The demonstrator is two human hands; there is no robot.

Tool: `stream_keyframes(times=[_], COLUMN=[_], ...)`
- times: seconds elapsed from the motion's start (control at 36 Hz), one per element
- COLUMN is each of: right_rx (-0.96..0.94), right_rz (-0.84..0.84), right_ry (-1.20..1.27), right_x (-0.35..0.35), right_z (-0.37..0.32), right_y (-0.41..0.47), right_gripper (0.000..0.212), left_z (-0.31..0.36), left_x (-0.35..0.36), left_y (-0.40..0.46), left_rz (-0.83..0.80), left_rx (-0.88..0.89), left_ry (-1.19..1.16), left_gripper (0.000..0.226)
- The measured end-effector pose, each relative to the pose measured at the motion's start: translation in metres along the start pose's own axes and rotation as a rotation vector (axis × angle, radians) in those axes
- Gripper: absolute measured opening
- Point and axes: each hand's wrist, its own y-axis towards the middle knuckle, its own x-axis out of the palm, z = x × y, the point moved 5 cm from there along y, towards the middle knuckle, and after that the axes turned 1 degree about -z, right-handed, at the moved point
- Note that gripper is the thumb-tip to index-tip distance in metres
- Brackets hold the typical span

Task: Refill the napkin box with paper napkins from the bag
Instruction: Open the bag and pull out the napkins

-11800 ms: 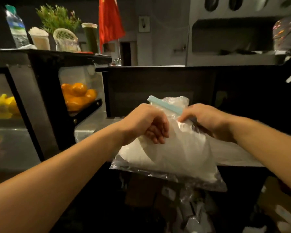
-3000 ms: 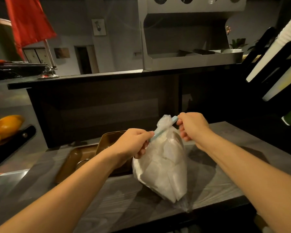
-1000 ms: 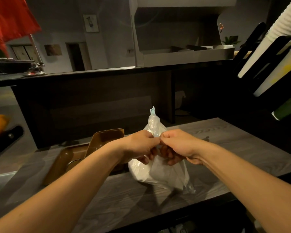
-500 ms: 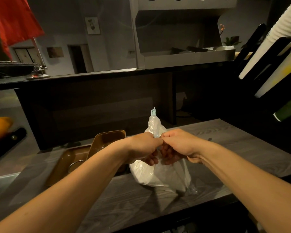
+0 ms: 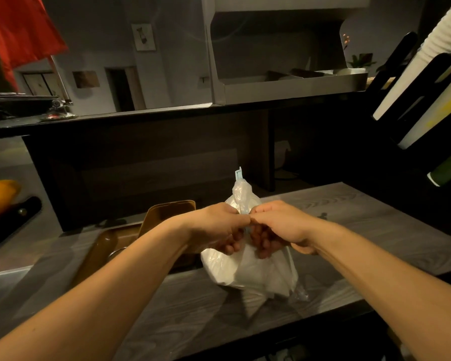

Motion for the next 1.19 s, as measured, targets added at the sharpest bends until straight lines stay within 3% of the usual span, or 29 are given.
stream_keyframes(times=[0.14,0.25,0.31,0.58,0.64,0.69,0.78,0.86,1.0,1.11,1.19], right_rx=[-0.014,-0.001,0.005,0.114,0.087,-0.006,-0.165,-0.280,-0.308,-0.341,-0.334], right_rz=[0.010,-0.039,-0.094,-0.309,-0.189,0.064,0.312,0.317,0.374,0.410,0.396], right_ry=[-0.112,-0.156,-0.167,-0.338,-0.271,-0.209,-0.361,-0.536,-0.555,-0.524,-0.530], right_x=[-0.004,-0.011,-0.012,-0.026,-0.040,-0.055,-0.054,-0.035,-0.030,-0.029,-0.026], right_z=[-0.003,-0.004,-0.005,-0.011,-0.020,-0.029,-0.038,-0.044,-0.047,-0.046,-0.048], right_y=[0.000,-0.001,-0.001,-0.002,0.006,0.021,0.039,0.049,0.057,0.060,0.063], right_gripper=[0.027,0.024,0.025,0.033,0.036,0.029,0.031,0.032,0.016,0.017,0.026], left_z=[-0.003,0.004,0.010,0.015,0.013,0.013,0.012,0.013,0.011,0.016,0.017], left_x=[-0.011,-0.041,-0.047,-0.043,-0.045,-0.046,-0.045,-0.047,-0.061,-0.064,-0.068], left_y=[-0.001,0.007,0.014,0.045,0.047,0.050,0.052,0.054,0.054,0.052,0.054], left_rz=[0.055,0.466,0.587,0.466,0.463,0.469,0.444,0.429,0.535,0.535,0.556], left_rx=[-0.001,0.127,0.200,0.214,0.224,0.253,0.293,0.310,0.230,0.269,0.266], left_ry=[-0.050,-0.045,-0.011,-0.196,-0.237,-0.237,-0.248,-0.297,-0.342,-0.119,-0.021], left_gripper=[0.024,0.028,0.035,0.040,0.040,0.039,0.039,0.043,0.042,0.055,0.049])
